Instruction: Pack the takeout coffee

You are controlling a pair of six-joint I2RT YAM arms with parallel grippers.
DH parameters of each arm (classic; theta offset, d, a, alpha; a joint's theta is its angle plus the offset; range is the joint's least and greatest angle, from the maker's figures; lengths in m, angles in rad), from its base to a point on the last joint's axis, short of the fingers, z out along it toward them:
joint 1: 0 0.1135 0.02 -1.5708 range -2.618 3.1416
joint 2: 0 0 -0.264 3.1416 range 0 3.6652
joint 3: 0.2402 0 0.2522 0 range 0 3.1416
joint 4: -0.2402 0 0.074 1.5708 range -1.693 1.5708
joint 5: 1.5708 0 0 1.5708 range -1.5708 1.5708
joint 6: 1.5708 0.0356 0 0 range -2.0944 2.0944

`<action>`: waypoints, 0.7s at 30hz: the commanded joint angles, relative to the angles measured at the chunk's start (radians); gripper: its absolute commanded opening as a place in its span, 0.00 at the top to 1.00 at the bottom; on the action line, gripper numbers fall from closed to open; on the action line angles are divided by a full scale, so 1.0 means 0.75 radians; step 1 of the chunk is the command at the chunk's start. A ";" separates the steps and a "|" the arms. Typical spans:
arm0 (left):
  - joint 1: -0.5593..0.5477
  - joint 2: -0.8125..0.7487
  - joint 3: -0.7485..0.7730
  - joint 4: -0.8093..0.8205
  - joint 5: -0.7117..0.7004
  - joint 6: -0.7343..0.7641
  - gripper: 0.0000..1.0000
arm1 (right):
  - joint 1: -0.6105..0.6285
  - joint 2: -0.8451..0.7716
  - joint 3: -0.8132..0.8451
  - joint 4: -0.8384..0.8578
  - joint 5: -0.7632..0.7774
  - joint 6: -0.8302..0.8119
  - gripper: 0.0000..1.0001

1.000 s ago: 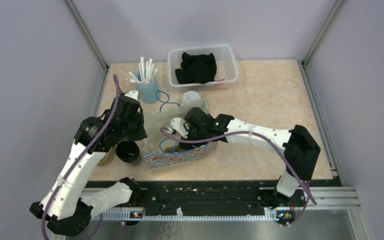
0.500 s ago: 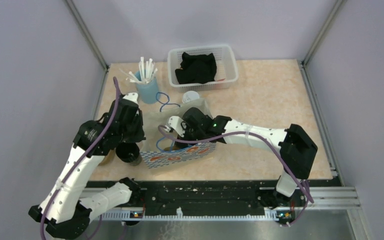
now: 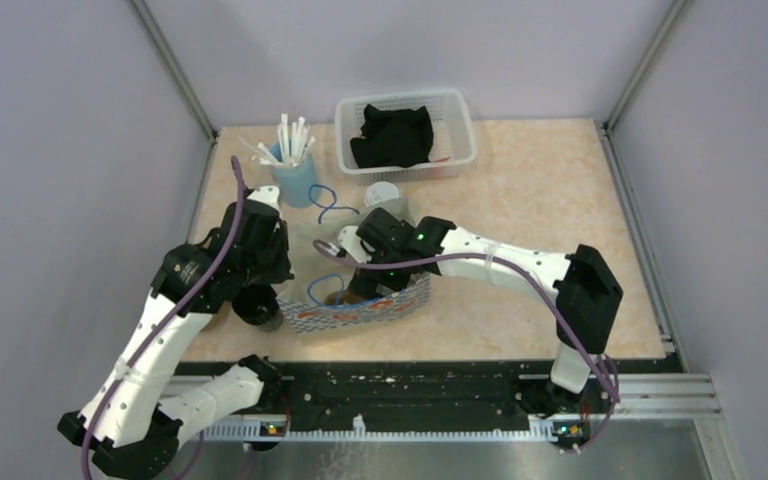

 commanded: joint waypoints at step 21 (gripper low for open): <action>0.004 0.001 -0.070 0.126 -0.023 0.039 1.00 | 0.076 -0.208 0.515 -0.273 0.214 0.290 0.01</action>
